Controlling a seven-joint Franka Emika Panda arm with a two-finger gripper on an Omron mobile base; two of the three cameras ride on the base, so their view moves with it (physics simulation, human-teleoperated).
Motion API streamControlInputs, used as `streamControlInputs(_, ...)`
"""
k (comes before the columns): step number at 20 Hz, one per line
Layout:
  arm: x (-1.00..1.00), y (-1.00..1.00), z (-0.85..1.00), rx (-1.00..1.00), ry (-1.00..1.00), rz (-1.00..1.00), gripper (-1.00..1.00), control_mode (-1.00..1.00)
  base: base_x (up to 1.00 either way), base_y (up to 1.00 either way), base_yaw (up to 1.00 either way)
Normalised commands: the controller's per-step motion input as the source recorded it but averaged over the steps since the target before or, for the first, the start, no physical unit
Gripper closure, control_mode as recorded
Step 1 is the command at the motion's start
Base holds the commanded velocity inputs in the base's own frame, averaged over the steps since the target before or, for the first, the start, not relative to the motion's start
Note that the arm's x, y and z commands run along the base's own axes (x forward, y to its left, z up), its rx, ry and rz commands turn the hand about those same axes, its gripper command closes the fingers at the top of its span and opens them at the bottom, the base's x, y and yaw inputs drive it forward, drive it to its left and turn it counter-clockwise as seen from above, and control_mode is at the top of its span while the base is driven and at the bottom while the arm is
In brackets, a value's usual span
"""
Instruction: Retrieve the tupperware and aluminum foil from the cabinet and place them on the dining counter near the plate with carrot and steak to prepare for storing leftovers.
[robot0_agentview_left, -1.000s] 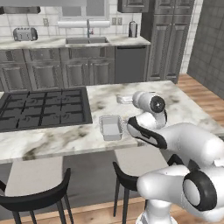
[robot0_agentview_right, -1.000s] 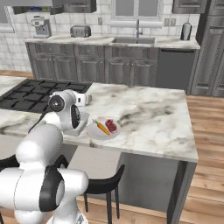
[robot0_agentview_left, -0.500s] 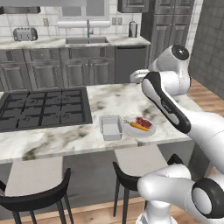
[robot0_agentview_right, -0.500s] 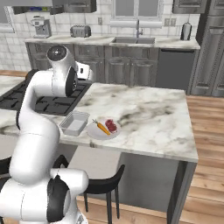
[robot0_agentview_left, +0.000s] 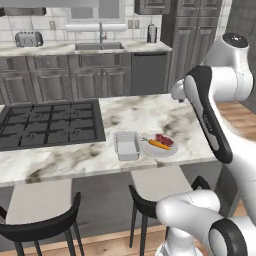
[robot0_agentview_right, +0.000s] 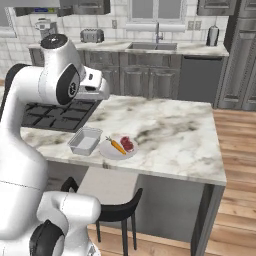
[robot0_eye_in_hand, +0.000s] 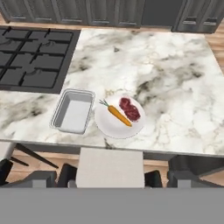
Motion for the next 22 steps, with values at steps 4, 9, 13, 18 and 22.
streamControlInputs(4, -0.94, -0.27, -0.03, 0.0, 0.0, 0.0, -1.0, -1.0, 0.0, 0.0, 0.0)
streamControlInputs(9, -0.07, 0.0, 0.0, 0.0, 0.0, 0.0, -1.0, -1.0, 0.0, 0.0, 0.0)
streamControlInputs(13, 0.0, 0.0, 0.0, 0.0, 0.0, 0.0, -1.0, -1.0, 0.0, 0.0, 0.0)
streamControlInputs(18, 0.0, 0.0, 0.0, 0.0, 0.0, 0.0, -1.0, 1.0, -0.41, -0.12, -0.1)
streamControlInputs(22, 0.0, 0.0, 0.0, 0.0, 0.0, 0.0, -1.0, 1.0, -0.94, -0.8, -0.25)
